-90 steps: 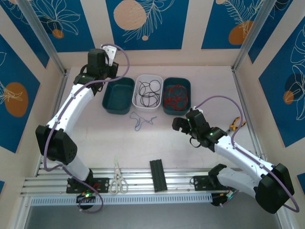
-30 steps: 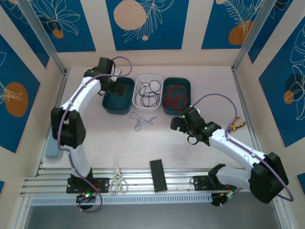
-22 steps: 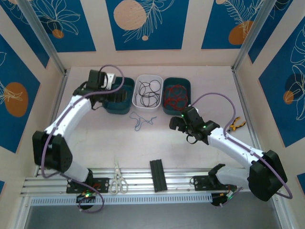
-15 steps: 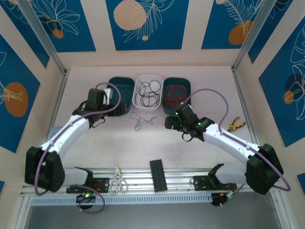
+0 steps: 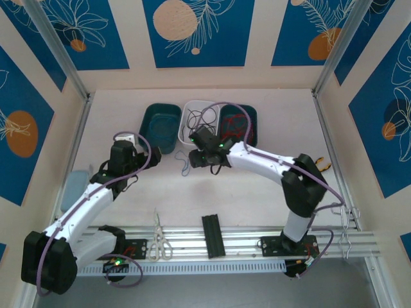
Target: Untangle the cables
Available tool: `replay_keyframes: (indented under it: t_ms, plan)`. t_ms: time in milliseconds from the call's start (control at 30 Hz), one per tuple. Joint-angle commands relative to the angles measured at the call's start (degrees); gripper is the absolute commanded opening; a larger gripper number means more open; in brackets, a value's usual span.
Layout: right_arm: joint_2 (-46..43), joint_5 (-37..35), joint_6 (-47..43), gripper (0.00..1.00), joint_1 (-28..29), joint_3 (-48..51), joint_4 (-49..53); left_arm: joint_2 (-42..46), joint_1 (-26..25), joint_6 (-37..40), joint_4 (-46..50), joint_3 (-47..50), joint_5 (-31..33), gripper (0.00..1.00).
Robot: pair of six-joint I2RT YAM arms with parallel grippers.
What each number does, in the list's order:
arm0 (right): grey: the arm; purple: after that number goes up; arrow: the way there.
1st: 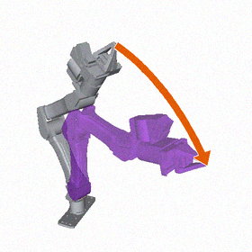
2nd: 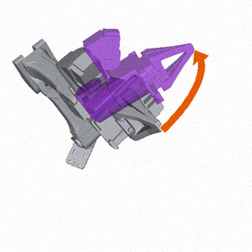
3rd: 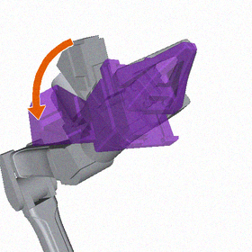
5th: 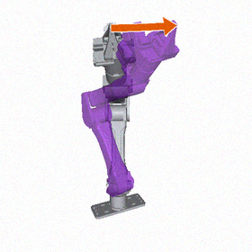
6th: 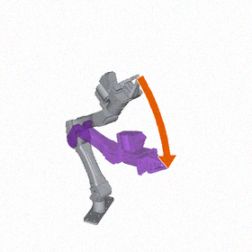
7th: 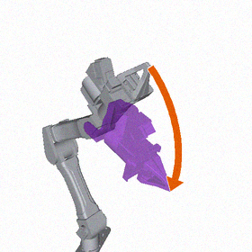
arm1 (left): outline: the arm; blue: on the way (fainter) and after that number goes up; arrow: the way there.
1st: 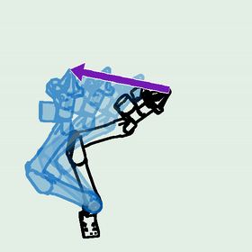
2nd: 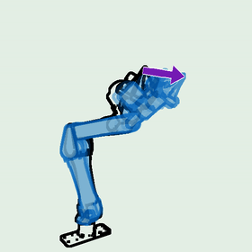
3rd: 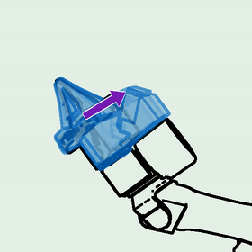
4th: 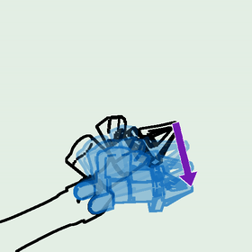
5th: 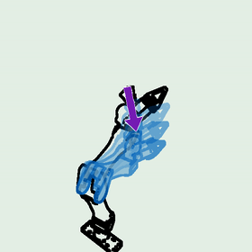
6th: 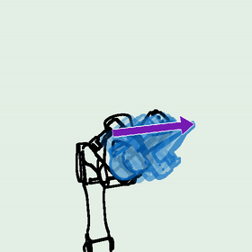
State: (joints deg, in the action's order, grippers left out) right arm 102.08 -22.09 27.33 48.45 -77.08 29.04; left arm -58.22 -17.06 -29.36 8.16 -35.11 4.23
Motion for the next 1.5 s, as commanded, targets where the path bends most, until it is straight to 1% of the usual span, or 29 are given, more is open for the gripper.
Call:
replay_keyframes:
  t_ms: [0,167,300,433,467,500,533,567,600,667,833,967,1100,1200,1300,1467]
  plan:
    - [4.7,-0.4,-4.7,0.48,0.8,-5.1,3.7,0.7,-0.1,-0.8,-1.5,0.7,2.0,1.0]
    - [10.5,0.0,-8.0,0.44,0.8,-10.9,4.5,0.6,-0.1,-0.7,-1.3,0.8,2.4,1.0]
    - [14.4,-1.8,-9.5,0.4,0.4,-15.2,6.3,0.6,-0.1,-0.3,-0.8,0.5,2.5,1.0]
    - [17.2,0.0,-10.8,0.35,-0.3,-17.5,6.6,0.4,-0.1,0.2,-0.5,0.3,2.4,1.0]
    - [17.6,1.0,-10.7,0.32,-0.5,-18.0,6.8,0.3,-0.1,0.2,-0.4,0.3,2.4,1.0]
    - [17.9,2.2,-10.7,0.26,-0.7,-18.5,7.1,0.3,-0.1,0.4,-0.3,0.2,2.3,1.0]
    - [17.8,3.2,-10.6,0.18,-0.8,-18.8,7.4,0.3,-0.1,0.4,-0.3,0.2,2.4,1.0]
    - [17.6,3.8,-10.6,0.1,-0.8,-19.0,7.3,0.3,-0.2,0.4,-0.1,0.2,2.4,1.0]
    - [17.0,4.1,-10.6,0.05,-0.7,-18.9,7.3,0.3,-0.1,0.4,0.1,0.1,2.6,1.0]
    - [15.1,4.3,-10.5,0.0,-0.6,-18.5,7.1,0.1,-0.1,0.5,0.5,-0.1,2.8,1.0]
    - [8.6,4.5,-10.5,0.0,-0.4,-16.2,6.5,0.0,-0.1,0.5,0.2,0.0,1.9,1.0]
    - [3.0,4.8,-10.1,0.0,-0.4,-13.6,6.1,-0.4,-0.1,1.0,-1.0,0.0,-0.6,1.0]
    - [-1.9,5.6,-9.7,0.0,-0.4,-11.4,5.7,-1.4,-0.1,2.0,-2.1,-0.6,-4.6,1.0]
    - [-5.5,6.8,-9.1,0.0,-0.6,-10.0,4.7,-1.7,-0.1,3.6,-4.2,-0.7,-9.9,1.0]
    - [-8.6,9.1,-8.8,0.0,-1.2,-8.7,3.0,-1.8,-0.2,5.4,-8.4,-0.3,-17.4,0.99]
    - [-12.2,15.2,-6.9,0.0,-3.4,-6.9,-0.4,-1.9,-1.1,8.6,-17.5,1.2,-32.1,0.9]
